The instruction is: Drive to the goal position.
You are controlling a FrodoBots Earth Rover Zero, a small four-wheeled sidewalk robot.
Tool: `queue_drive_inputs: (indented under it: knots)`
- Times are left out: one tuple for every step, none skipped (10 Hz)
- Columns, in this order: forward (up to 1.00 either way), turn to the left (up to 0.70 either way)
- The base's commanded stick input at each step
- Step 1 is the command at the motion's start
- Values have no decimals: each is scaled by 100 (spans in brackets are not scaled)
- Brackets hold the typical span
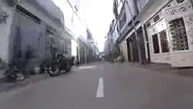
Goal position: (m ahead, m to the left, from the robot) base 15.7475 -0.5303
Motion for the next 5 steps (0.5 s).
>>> queue_drive_inputs:
  knots:
    - [100, 0]
    - [100, 0]
    - [100, 0]
    - [100, 0]
    - [100, 0]
